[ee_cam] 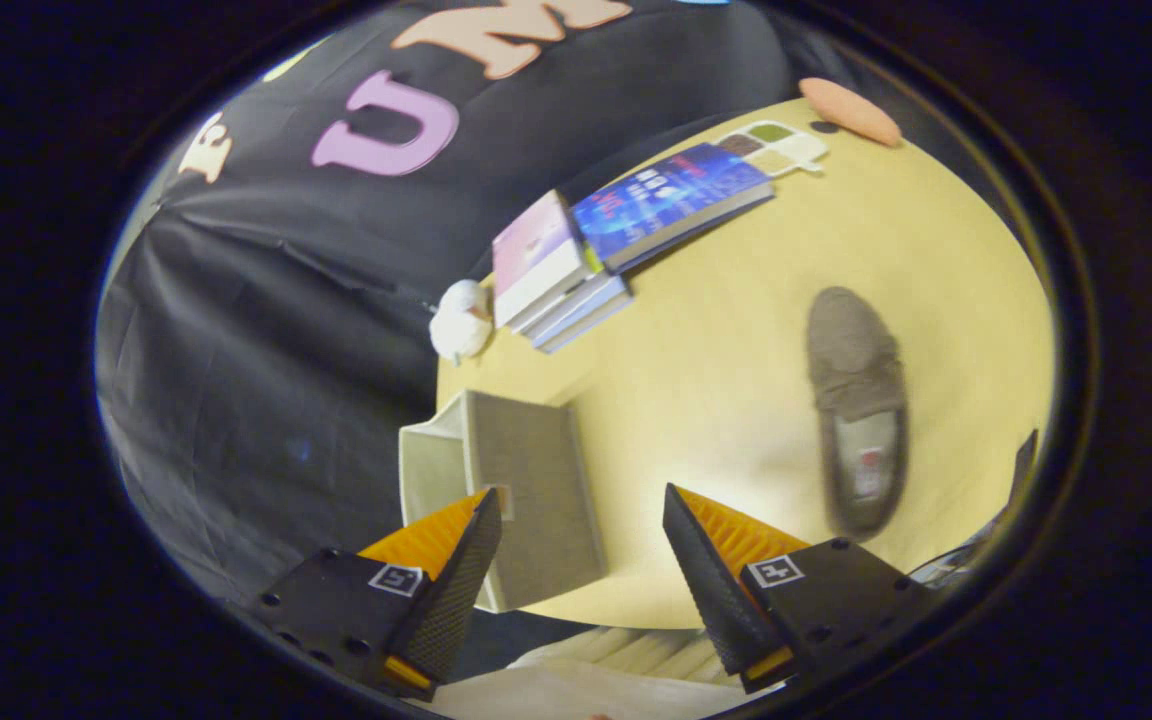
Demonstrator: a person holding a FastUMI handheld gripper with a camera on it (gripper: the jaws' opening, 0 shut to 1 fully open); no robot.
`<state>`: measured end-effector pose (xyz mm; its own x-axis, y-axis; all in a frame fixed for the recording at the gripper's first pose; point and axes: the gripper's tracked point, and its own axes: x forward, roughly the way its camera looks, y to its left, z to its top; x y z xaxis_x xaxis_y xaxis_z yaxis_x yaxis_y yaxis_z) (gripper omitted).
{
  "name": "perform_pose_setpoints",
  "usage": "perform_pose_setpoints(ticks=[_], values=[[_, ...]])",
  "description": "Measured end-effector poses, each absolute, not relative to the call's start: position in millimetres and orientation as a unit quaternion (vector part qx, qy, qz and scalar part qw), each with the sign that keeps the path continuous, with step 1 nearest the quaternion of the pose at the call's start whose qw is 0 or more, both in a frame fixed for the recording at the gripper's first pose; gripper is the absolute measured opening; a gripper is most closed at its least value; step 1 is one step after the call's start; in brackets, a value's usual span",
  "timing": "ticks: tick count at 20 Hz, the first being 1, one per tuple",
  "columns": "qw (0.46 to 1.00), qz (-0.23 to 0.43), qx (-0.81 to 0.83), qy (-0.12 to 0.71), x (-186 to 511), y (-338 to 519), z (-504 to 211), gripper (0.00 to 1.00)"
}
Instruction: Open the storage box then place both shoes into the box .Put the left shoe in first, then the right shoe, with the right side of both shoes facing outward in a uniform manner.
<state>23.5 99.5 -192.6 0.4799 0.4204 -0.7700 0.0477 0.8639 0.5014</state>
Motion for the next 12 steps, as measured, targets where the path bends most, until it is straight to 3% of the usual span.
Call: perform_pose_setpoints(ticks=[6,12], values=[[0.821,0.035,0.221,0.526,31,-17,-231,1.0],[0.803,-0.009,0.182,0.567,30,-78,-280,1.0]])
